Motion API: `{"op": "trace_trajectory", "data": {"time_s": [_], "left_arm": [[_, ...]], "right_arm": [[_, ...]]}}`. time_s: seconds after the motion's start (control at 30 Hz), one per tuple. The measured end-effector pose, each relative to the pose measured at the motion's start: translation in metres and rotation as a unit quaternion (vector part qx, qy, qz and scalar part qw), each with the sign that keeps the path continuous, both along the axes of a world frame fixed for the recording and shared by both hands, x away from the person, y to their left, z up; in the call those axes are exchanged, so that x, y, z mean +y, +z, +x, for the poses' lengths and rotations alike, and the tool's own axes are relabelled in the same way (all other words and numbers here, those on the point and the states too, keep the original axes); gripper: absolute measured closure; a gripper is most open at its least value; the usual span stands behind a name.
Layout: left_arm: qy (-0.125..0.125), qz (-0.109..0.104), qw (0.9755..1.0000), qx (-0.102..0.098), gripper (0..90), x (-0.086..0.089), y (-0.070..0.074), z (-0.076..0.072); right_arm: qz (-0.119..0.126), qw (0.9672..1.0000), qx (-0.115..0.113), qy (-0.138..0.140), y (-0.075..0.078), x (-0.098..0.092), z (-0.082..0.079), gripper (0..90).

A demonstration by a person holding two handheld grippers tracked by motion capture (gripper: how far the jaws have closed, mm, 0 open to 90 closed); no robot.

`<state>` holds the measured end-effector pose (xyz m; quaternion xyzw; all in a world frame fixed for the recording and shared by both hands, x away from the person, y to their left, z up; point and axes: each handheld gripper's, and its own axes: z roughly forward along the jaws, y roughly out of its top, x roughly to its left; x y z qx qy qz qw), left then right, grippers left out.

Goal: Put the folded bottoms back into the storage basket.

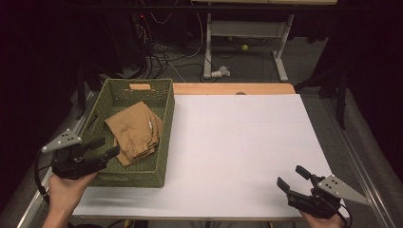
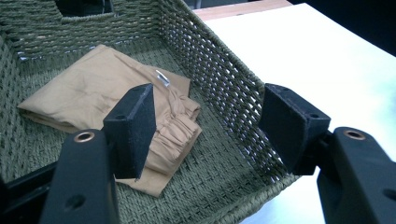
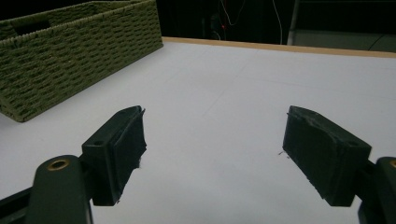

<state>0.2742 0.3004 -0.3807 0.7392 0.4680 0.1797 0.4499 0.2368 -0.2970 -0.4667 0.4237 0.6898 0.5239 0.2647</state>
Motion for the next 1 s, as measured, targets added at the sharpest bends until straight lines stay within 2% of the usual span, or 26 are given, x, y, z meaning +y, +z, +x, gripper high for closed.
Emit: {"op": "trace_trajectory", "data": {"time_s": [1.0], "left_arm": [[-0.001,-0.004,0.9999,-0.014,33.4,0.001,-0.022,-0.020]], "right_arm": [[0.000,1.0000,0.001,0.000,0.000,0.000,0.000,21.8]]}}
